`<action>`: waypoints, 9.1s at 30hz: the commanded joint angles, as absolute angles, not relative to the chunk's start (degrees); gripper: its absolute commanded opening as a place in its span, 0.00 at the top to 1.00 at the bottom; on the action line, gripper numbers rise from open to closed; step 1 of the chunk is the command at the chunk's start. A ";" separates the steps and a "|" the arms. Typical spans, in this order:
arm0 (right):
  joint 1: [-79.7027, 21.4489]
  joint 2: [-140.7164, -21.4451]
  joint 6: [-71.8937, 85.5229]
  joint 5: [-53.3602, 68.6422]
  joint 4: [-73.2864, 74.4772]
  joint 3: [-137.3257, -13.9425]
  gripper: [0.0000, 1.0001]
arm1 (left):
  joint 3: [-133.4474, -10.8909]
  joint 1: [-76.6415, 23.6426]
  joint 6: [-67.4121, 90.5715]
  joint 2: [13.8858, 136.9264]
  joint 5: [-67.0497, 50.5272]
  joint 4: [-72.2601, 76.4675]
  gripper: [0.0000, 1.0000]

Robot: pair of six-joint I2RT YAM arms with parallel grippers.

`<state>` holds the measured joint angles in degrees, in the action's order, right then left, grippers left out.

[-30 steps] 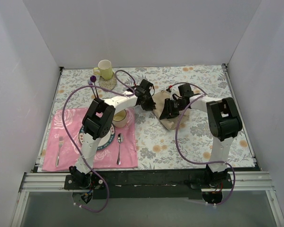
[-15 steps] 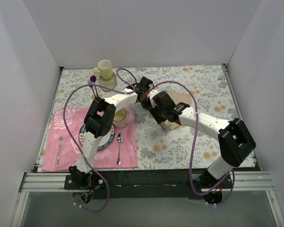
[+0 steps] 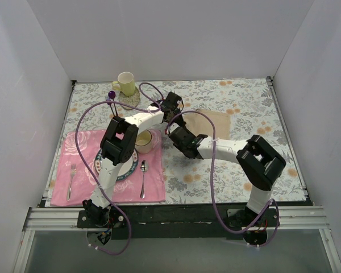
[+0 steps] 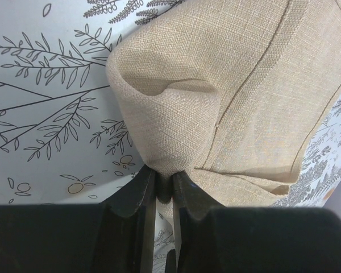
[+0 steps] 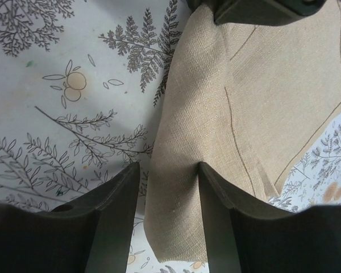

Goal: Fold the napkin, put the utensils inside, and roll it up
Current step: Roll the napkin with the utensil

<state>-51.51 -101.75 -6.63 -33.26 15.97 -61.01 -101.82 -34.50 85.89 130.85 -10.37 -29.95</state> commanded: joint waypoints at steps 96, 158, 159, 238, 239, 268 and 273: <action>-47.64 -106.08 3.16 -23.57 19.25 -71.72 0.44 | -99.84 -33.93 86.57 130.34 -9.93 -34.63 1.00; -16.87 -109.62 4.32 35.56 13.26 -62.84 0.65 | -93.16 -35.51 88.33 130.78 -3.51 -28.56 0.80; -17.57 -108.47 3.78 32.46 14.32 -63.10 0.63 | -93.16 -35.51 88.24 130.69 -3.86 -28.56 0.82; -14.68 -118.57 11.78 51.60 3.07 -60.64 0.83 | -96.06 -35.07 89.47 131.82 -5.02 -29.70 0.48; -14.68 -118.04 10.99 50.55 3.95 -61.08 0.80 | -95.63 -35.07 89.65 132.10 -4.05 -30.49 0.53; -43.15 -102.39 1.23 -21.61 19.43 -66.01 0.32 | -94.57 -34.81 88.24 131.13 -6.94 -31.02 0.74; -43.24 -105.29 1.41 -22.85 18.28 -65.57 0.35 | -94.04 -34.63 87.98 130.69 -7.56 -30.50 0.75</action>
